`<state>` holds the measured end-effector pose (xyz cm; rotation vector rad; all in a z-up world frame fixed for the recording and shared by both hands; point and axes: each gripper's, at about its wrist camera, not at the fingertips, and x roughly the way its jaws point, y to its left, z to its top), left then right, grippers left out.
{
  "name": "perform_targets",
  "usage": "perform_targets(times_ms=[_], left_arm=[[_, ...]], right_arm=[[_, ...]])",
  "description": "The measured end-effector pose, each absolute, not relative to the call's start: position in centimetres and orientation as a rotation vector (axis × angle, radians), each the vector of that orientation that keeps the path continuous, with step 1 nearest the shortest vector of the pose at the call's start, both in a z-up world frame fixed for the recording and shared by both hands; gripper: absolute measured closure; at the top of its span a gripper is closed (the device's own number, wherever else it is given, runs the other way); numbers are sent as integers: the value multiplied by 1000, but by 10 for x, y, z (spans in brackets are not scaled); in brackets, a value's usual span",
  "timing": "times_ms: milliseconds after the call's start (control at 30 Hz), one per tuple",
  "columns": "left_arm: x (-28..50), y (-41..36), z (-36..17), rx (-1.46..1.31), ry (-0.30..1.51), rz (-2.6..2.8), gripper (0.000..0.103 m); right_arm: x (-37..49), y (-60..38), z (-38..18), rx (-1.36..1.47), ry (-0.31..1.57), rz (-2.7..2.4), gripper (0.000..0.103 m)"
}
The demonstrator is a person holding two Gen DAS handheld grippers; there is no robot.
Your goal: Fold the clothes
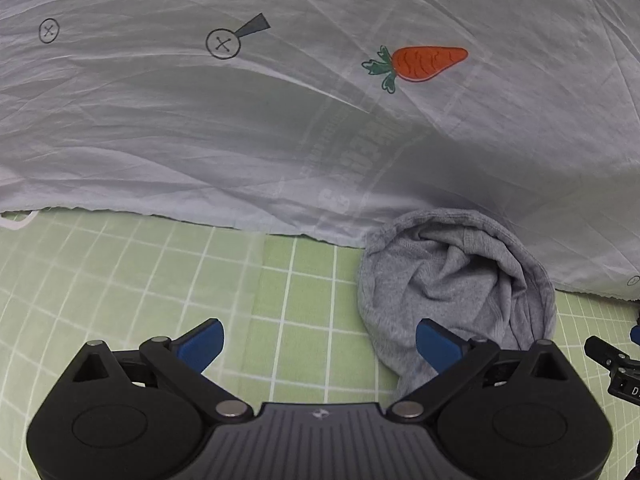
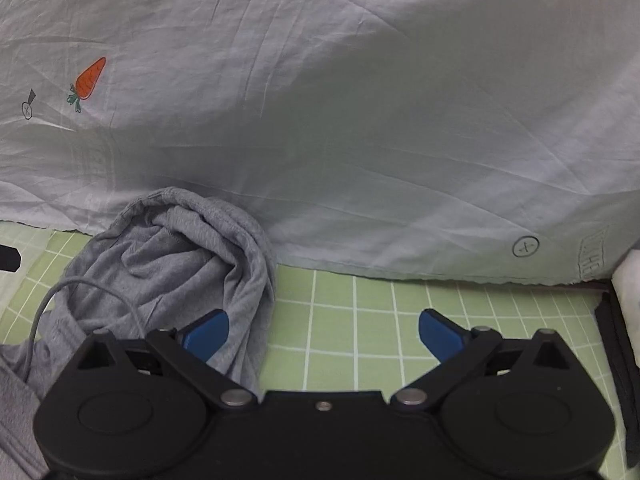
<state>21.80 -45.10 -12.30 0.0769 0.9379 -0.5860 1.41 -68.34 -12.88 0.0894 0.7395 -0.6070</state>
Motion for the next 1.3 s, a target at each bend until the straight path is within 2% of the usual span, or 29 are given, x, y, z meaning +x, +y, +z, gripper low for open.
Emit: perform_targets(times_ms=[133, 300, 367, 500, 700, 1000, 1300], left_arm=[[242, -483, -139, 110, 956, -630, 2], [248, -514, -164, 316, 955, -590, 2], [248, -520, -173, 422, 950, -530, 0], [255, -509, -172, 425, 965, -417, 0], [244, -471, -131, 314, 904, -334, 0], [164, -408, -43, 140, 702, -375, 0], [87, -351, -30, 56, 689, -418, 0]], right_arm=[[51, -698, -147, 61, 780, -628, 1], [88, -715, -172, 15, 858, -691, 1], [85, -715, -173, -33, 863, -720, 1], [58, -709, -156, -63, 804, -787, 1], [1, -691, -114, -49, 681, -867, 1], [-95, -650, -61, 36, 537, -919, 1], [-177, -609, -52, 39, 466, -931, 1]])
